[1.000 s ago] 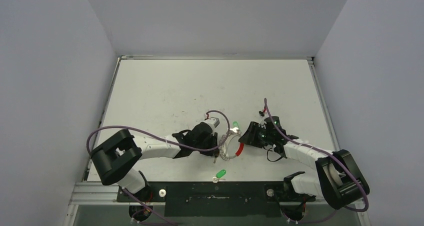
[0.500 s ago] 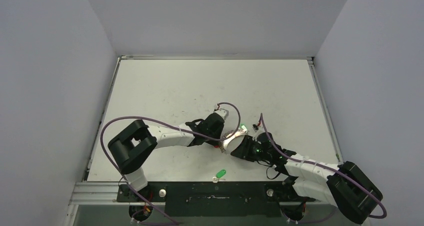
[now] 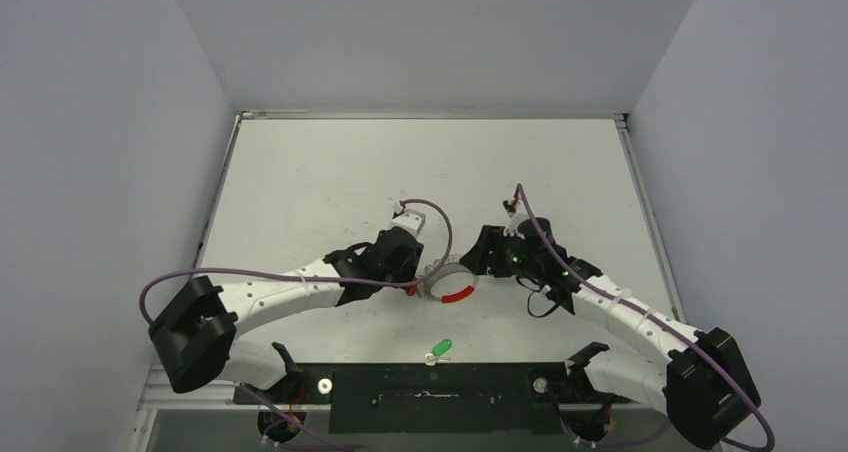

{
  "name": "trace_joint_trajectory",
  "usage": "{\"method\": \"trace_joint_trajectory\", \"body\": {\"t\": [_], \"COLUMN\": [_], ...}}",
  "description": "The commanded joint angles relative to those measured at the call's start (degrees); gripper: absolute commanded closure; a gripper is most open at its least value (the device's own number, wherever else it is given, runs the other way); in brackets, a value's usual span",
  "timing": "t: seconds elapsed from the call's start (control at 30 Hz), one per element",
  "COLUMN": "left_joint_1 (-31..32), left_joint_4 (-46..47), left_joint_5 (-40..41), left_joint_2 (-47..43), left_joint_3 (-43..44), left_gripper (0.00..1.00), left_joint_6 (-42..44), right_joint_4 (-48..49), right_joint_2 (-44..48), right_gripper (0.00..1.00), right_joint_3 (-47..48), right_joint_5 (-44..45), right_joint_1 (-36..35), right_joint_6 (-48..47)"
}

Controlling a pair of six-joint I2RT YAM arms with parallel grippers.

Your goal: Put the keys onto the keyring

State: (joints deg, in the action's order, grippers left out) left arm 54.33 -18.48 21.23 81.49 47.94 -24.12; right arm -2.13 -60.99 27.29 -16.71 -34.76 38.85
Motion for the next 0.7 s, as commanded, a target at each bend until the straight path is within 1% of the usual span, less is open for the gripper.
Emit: {"method": "trace_joint_trajectory", "body": {"t": [0.0, 0.13, 0.27, 0.33, 0.47, 0.53, 0.67], "left_joint_1": [-0.06, 0.28, 0.63, 0.61, -0.01, -1.14, -5.46], "left_joint_4": [9.25, 20.88, 29.08, 31.37, 30.06, 29.35, 26.4], "left_joint_5": [-7.62, -14.88, -18.08, -18.47, -16.72, -16.18, -15.79], "left_joint_2": [-5.79, -6.69, -3.35, -0.86, 3.17, 3.99, 4.01], "left_joint_3": [-6.21, -12.58, -16.39, -17.34, -17.07, -16.94, -16.54], "left_gripper": [0.57, 0.58, 0.65, 0.69, 0.75, 0.78, 0.82], "left_joint_6": [-5.92, -13.47, -20.21, -22.29, -24.25, -24.4, -23.02], "right_joint_4": [-6.93, -7.77, -4.77, -4.3, -5.3, -5.8, -4.55], "right_joint_2": [-5.08, -14.39, -20.55, -22.79, -24.14, -23.85, -23.11], "right_gripper": [0.4, 0.42, 0.47, 0.49, 0.55, 0.59, 0.69], "right_joint_3": [7.1, 11.79, 12.85, 12.96, 11.81, 10.77, 7.54], "right_joint_5": [-3.38, -5.87, -8.57, -9.7, -10.64, -11.02, -13.77], "right_joint_1": [7.71, 9.42, 9.57, 9.58, 9.55, 9.46, 8.42], "right_joint_6": [-11.09, -14.56, -14.39, -14.42, -14.68, -14.47, -12.38]}}
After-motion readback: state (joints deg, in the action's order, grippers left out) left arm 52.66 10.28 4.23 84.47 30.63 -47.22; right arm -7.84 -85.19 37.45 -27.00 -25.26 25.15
